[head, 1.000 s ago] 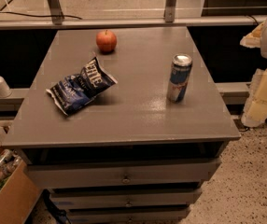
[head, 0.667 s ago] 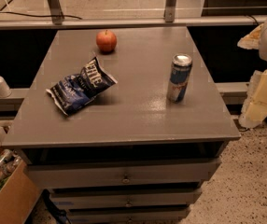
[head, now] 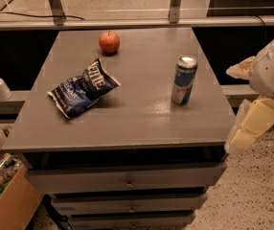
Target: Pick blue chip bag
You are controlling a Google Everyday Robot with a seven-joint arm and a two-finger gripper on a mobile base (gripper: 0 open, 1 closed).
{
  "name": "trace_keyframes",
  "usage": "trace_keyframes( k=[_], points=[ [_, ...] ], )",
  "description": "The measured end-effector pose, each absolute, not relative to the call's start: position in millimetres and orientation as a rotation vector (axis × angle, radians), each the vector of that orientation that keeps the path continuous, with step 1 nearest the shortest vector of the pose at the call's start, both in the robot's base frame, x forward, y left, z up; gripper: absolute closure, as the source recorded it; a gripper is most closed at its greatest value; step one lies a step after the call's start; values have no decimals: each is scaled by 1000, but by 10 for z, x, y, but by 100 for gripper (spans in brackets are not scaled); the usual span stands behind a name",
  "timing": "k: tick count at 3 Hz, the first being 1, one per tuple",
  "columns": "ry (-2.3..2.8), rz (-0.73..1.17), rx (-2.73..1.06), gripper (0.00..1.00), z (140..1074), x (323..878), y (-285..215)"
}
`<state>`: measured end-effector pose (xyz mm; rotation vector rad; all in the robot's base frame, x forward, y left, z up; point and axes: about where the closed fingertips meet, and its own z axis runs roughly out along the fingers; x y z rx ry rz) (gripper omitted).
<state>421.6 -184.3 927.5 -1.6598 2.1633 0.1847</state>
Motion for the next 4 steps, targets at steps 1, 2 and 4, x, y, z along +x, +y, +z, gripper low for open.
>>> trace_keyframes(
  k=[1, 2, 4],
  points=[
    [2115, 324, -1634, 0, 9080, 4117, -1644],
    [2004, 513, -1611, 0, 8946, 4039, -1256],
    [1980, 544, -1603, 0, 9003, 4014, -1166]
  ],
)
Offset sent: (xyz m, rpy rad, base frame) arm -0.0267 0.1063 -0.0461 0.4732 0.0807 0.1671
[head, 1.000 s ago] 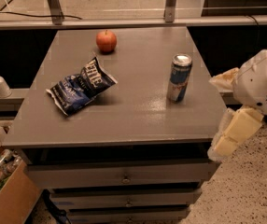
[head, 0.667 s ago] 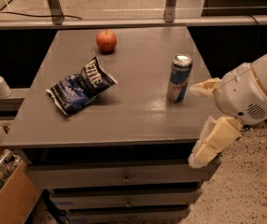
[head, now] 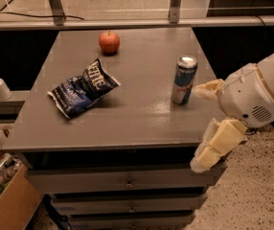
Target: Pick blue chip bag
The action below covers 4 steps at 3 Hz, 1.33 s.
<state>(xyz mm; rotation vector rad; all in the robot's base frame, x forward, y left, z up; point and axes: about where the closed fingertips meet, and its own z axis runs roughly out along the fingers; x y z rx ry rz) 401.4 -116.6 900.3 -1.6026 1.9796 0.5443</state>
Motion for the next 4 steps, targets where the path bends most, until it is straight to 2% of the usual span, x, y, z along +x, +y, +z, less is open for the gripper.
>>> trace_keyframes(
  k=[1, 4],
  points=[
    [1962, 569, -1596, 0, 8983, 4008, -1142],
    [1712, 797, -1395, 0, 8780, 4504, -394]
  ],
)
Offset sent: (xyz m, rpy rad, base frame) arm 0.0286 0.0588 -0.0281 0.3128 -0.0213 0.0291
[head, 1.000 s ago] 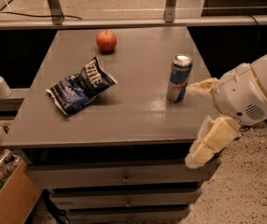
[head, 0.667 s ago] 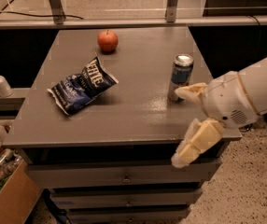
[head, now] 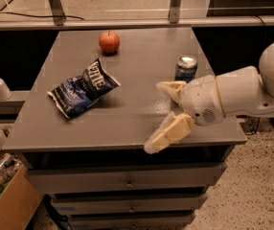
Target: Pick blue chip bag
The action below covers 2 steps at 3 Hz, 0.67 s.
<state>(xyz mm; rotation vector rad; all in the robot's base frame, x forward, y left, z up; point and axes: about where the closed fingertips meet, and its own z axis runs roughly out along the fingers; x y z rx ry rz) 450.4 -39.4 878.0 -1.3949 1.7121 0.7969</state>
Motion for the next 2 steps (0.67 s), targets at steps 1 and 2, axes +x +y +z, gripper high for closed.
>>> trace_keyframes(
  k=[1, 2],
  points=[
    [1653, 820, -1310, 0, 8800, 4759, -158],
    [1617, 908, -1129, 0, 8638, 5079, 327]
  ],
)
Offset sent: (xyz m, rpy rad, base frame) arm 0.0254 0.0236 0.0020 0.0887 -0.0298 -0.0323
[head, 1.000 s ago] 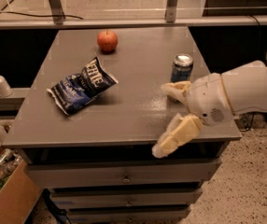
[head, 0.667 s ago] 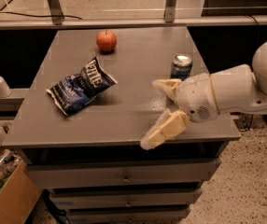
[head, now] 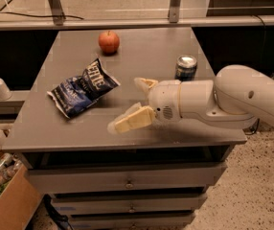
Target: Pick blue chip bag
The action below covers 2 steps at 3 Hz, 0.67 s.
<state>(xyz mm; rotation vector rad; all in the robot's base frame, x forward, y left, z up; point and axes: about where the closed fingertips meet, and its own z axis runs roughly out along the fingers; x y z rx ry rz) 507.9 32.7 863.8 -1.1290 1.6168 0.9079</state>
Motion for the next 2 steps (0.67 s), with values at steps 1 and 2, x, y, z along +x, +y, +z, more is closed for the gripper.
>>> trace_keyframes(
  k=[1, 2],
  points=[
    [1615, 871, -1203, 0, 8667, 4935, 130],
    [1583, 861, -1108, 0, 8648, 5190, 275]
  ],
)
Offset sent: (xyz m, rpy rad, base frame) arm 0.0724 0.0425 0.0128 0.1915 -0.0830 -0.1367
